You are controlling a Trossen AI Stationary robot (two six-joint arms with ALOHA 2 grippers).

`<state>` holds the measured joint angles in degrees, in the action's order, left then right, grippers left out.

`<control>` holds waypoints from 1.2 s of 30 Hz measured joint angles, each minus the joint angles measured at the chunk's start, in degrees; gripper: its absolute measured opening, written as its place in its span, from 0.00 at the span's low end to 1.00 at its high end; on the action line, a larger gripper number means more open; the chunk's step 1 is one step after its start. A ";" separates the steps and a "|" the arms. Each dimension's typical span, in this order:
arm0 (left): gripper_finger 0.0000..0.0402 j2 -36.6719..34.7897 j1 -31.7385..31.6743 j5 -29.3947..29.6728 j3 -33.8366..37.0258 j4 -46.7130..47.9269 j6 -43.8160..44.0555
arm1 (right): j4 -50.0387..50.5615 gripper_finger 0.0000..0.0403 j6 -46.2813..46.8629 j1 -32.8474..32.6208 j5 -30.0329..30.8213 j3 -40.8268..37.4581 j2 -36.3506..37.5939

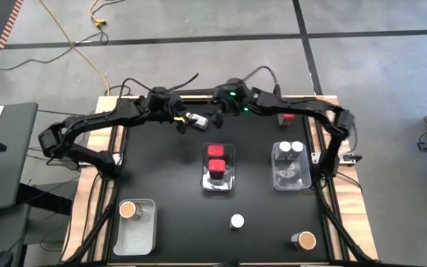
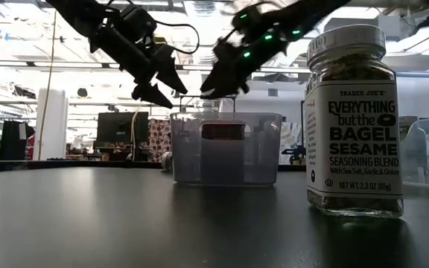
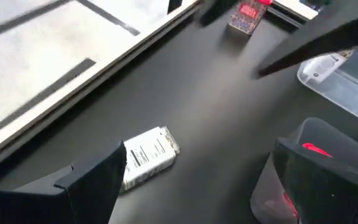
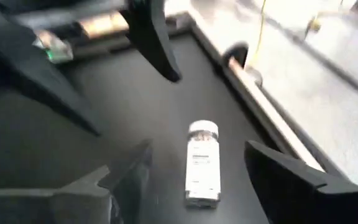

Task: Sort spices by type
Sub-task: Put the white seasoning bottle into the transparent bin

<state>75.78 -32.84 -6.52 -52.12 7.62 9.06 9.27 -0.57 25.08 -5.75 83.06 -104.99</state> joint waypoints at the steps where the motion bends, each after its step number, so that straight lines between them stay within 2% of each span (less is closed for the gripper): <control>1: 0.96 -0.57 0.00 -0.02 0.00 1.20 0.48 | 2.98 0.73 -0.49 0.02 0.08 3.06 -2.21; 4: 0.96 -2.82 -0.02 0.89 -0.01 3.25 0.68 | 13.75 0.75 -2.41 0.05 0.06 12.32 -8.32; 9: 0.96 -9.31 -0.03 4.20 0.23 8.87 -0.95 | 25.01 0.77 -5.86 0.20 0.02 25.86 -17.32; 16: 0.96 -21.48 -0.02 5.66 8.88 6.93 1.88 | 36.56 0.77 -11.57 -0.18 -0.03 40.62 -27.84; 20: 0.96 -27.36 -0.02 5.85 13.86 4.05 5.06 | 40.80 0.77 -11.36 -0.18 -0.21 47.38 -32.92; 25: 0.96 -31.37 -0.02 5.88 16.52 2.62 6.82 | 44.81 0.77 -11.45 0.13 -0.45 51.91 -37.72; 32: 0.96 -31.52 -0.02 5.91 16.81 2.38 6.65 | 44.95 0.77 -11.66 0.19 -1.11 50.83 -38.74; 36: 0.96 -31.05 -0.02 5.94 16.81 2.34 5.44 | 45.05 0.77 -11.50 0.58 -4.01 50.75 -39.83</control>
<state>44.73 -32.86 -0.58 -35.31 9.96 14.50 54.32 -12.08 25.66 -9.77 133.81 -144.82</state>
